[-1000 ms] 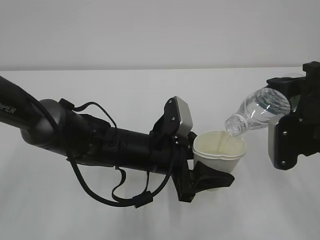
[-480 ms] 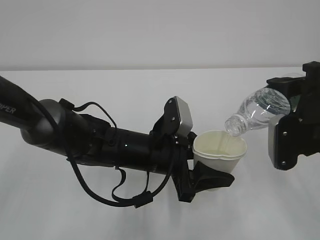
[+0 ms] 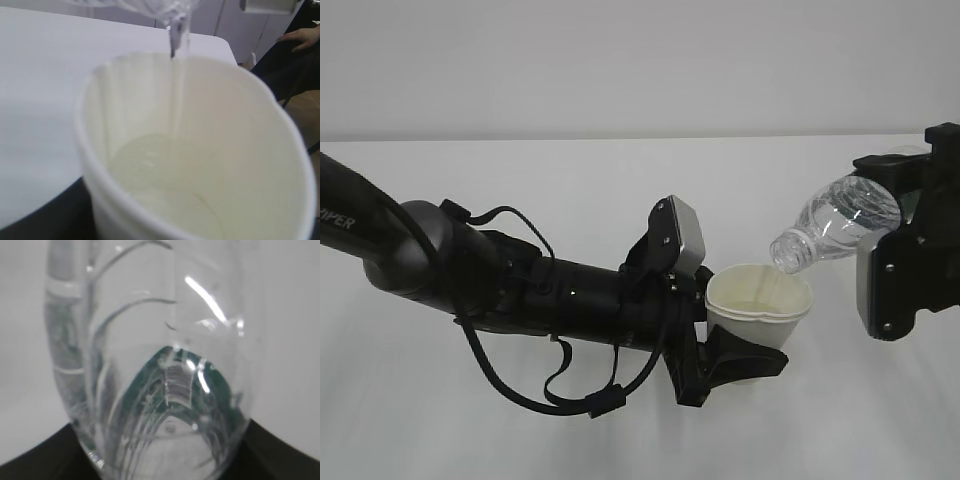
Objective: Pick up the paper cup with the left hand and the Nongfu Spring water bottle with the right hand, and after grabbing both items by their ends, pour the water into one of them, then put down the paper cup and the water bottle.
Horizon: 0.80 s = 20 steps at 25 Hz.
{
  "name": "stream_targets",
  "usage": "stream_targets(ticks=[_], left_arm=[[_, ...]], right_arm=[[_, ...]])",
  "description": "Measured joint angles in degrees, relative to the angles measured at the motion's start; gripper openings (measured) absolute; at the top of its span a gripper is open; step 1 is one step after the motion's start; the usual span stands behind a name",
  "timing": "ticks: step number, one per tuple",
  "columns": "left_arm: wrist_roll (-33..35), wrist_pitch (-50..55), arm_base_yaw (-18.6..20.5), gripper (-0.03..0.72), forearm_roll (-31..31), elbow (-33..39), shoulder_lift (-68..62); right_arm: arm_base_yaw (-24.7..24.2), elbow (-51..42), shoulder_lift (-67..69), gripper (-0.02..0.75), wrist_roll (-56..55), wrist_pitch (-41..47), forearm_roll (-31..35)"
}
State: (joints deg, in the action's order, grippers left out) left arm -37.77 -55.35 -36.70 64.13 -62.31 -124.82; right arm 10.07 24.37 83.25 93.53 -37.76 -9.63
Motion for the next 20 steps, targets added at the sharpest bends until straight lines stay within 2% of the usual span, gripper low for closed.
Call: stream_targets(ticks=[20], left_arm=[[0.0, 0.0, 0.0, 0.452, 0.0, 0.0, 0.0]], right_arm=[[0.0, 0.0, 0.0, 0.447, 0.13, 0.0, 0.0]])
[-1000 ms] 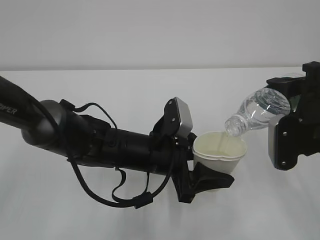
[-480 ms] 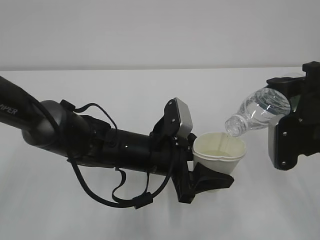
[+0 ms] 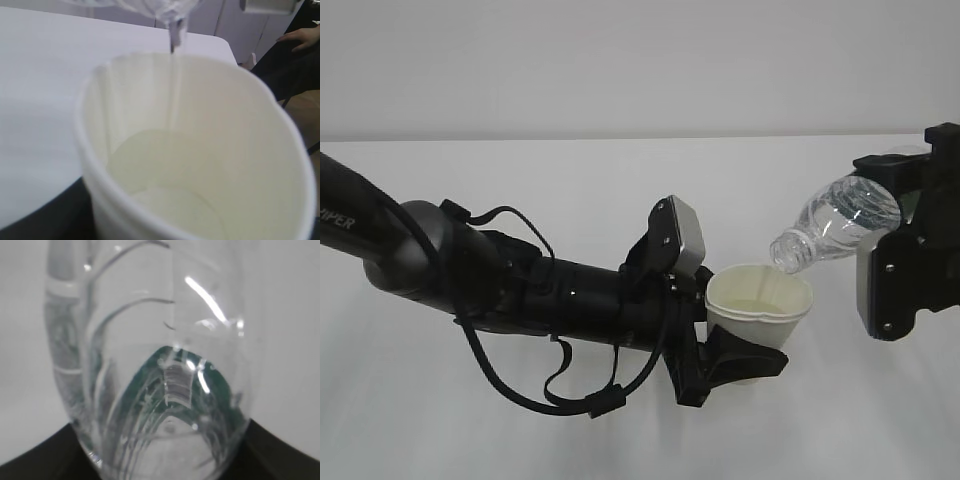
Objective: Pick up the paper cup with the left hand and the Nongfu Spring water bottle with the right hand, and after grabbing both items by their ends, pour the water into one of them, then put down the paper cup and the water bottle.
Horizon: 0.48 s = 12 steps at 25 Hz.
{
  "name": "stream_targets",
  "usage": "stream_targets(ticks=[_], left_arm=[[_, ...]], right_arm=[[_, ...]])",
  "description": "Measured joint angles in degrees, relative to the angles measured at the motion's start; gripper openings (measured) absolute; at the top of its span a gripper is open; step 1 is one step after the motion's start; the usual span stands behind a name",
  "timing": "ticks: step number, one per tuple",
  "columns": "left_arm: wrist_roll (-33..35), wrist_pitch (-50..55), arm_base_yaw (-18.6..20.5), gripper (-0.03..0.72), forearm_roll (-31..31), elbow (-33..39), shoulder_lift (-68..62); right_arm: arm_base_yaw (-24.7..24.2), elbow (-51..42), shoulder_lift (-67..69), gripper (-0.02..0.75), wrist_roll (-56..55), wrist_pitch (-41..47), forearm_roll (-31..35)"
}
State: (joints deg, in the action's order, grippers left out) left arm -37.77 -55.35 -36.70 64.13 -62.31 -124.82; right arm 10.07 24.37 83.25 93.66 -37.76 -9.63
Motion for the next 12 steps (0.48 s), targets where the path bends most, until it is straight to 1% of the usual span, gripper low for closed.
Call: stream_targets(ticks=[12], left_arm=[[0.0, 0.0, 0.0, 0.452, 0.0, 0.0, 0.0]], right_arm=[[0.0, 0.0, 0.0, 0.447, 0.32, -0.03, 0.09]])
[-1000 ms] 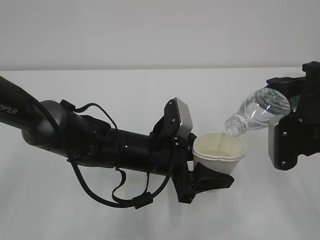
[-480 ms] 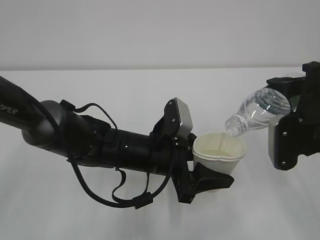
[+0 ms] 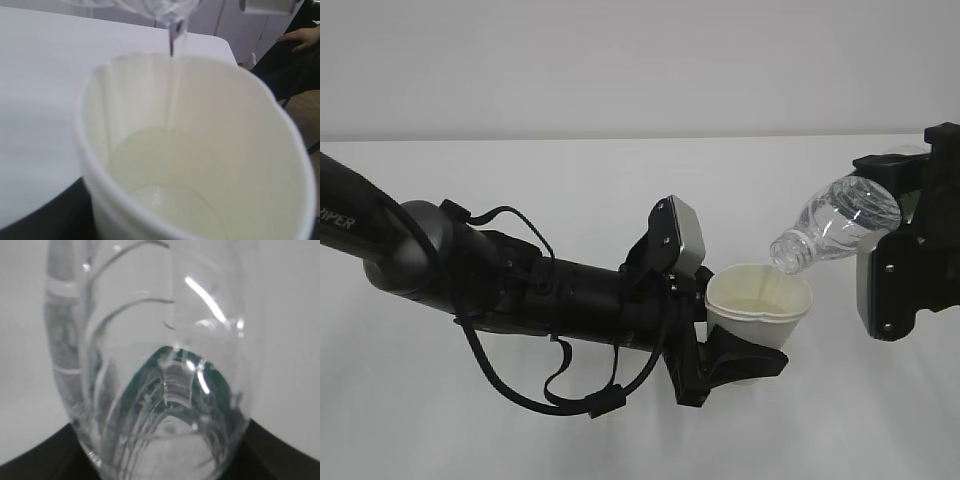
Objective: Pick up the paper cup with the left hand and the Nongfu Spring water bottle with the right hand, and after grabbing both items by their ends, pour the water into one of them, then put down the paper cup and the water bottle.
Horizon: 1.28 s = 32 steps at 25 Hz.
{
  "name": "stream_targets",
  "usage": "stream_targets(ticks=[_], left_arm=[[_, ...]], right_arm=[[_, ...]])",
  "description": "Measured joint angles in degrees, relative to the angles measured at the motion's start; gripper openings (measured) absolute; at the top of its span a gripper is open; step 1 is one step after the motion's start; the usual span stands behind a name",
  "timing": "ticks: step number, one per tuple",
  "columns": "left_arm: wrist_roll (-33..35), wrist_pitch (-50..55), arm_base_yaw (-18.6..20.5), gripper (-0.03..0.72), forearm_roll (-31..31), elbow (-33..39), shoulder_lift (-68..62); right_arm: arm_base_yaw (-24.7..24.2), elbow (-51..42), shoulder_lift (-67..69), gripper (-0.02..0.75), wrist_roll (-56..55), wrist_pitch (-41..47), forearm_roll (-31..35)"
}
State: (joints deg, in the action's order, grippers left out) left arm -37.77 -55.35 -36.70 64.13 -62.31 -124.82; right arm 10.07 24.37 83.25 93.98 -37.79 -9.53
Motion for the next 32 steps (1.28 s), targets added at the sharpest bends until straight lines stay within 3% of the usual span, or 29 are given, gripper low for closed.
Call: stream_targets(ticks=[32], left_arm=[[0.0, 0.0, 0.0, 0.451, 0.0, 0.0, 0.0]], right_arm=[[0.0, 0.0, 0.0, 0.447, 0.48, -0.11, 0.0]])
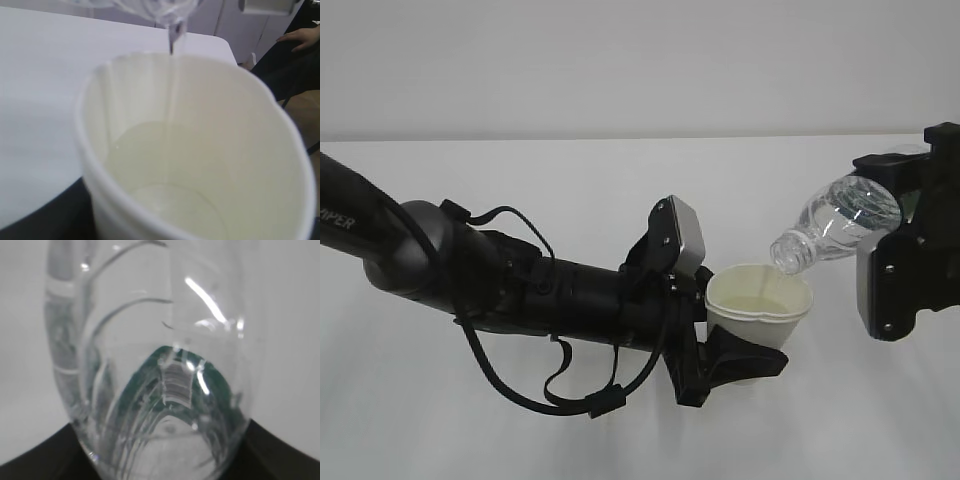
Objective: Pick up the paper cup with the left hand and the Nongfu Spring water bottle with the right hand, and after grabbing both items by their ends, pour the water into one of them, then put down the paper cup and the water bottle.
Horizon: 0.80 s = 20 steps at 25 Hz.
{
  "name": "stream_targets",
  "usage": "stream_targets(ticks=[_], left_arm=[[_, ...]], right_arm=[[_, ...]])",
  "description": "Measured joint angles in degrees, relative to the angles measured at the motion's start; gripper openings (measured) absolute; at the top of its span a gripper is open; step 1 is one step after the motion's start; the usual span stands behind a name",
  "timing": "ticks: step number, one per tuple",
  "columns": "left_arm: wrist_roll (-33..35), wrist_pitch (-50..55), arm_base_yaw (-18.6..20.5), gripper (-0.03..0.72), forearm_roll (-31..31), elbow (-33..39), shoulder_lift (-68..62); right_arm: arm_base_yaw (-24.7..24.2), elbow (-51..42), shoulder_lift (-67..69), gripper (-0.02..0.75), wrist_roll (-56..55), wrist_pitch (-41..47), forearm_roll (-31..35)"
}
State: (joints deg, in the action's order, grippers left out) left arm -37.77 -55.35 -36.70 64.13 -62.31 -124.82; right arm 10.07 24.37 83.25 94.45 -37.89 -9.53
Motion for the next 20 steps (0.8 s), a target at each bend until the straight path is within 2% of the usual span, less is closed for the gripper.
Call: stream_targets(ticks=[20], left_arm=[[0.0, -0.31, 0.0, 0.451, 0.0, 0.0, 0.0]], right_arm=[[0.0, 0.0, 0.0, 0.447, 0.88, -0.15, 0.0]])
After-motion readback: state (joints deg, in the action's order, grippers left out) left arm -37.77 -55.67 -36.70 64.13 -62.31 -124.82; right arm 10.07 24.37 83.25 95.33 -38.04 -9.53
